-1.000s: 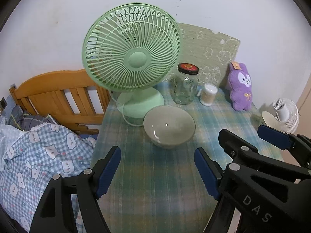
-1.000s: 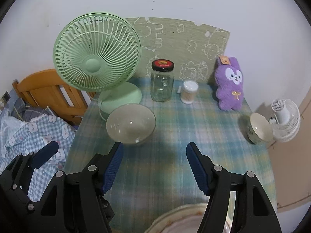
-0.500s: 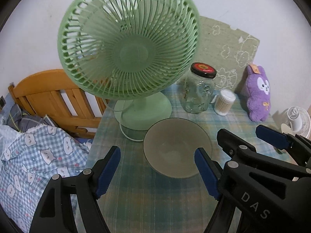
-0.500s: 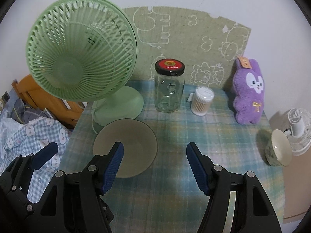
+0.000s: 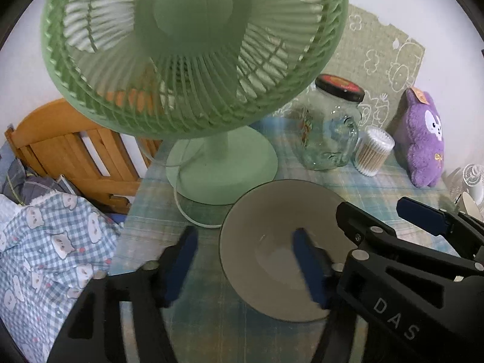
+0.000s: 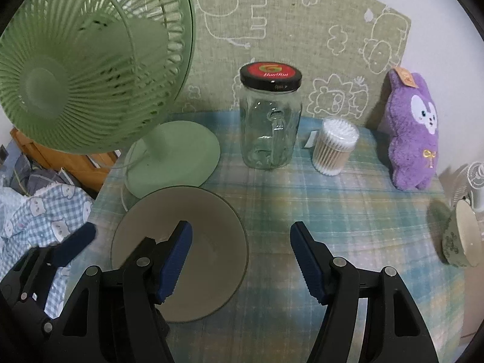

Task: Organize plates and bowls
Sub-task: 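Move both grippers to the floral bowl by the green fan and close on its rim, then lift the floral bowl with both grippers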

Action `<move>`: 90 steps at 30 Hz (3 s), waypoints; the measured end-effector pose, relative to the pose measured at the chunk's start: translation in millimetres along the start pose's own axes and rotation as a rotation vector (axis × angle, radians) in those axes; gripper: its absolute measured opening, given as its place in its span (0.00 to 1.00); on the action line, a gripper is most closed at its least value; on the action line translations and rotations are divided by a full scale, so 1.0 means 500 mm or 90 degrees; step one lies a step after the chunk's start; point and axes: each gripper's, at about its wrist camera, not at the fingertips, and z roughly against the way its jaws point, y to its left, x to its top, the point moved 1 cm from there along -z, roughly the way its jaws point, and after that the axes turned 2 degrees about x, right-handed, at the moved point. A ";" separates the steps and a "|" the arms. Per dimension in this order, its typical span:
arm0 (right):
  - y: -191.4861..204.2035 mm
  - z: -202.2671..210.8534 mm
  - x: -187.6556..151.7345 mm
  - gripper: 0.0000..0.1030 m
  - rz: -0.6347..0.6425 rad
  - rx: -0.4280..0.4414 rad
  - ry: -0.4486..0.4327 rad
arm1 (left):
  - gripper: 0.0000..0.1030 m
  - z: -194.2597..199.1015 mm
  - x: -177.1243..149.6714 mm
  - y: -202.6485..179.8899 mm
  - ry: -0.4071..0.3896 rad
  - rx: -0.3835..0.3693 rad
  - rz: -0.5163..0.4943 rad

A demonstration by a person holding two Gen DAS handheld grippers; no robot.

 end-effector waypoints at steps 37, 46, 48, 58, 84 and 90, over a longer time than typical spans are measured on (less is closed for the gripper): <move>0.007 -0.109 -0.018 0.31 -0.044 0.000 0.059 | 0.20 -0.105 -0.015 0.007 0.043 0.015 -0.016; -0.005 -0.068 -0.024 0.30 -0.059 0.003 0.056 | 0.20 -0.071 -0.015 -0.001 0.048 0.004 -0.011; -0.006 -0.051 -0.025 0.30 -0.063 0.003 0.052 | 0.20 -0.060 -0.015 -0.003 0.047 0.001 -0.008; -0.004 0.049 -0.028 0.30 -0.066 -0.005 0.031 | 0.21 0.021 -0.013 -0.010 0.029 -0.015 -0.010; 0.064 0.376 -0.148 0.30 -0.085 -0.030 -0.045 | 0.21 0.309 -0.090 0.015 -0.024 -0.056 -0.026; 0.081 0.428 -0.188 0.30 -0.082 -0.039 -0.053 | 0.21 0.359 -0.124 0.023 -0.028 -0.063 -0.026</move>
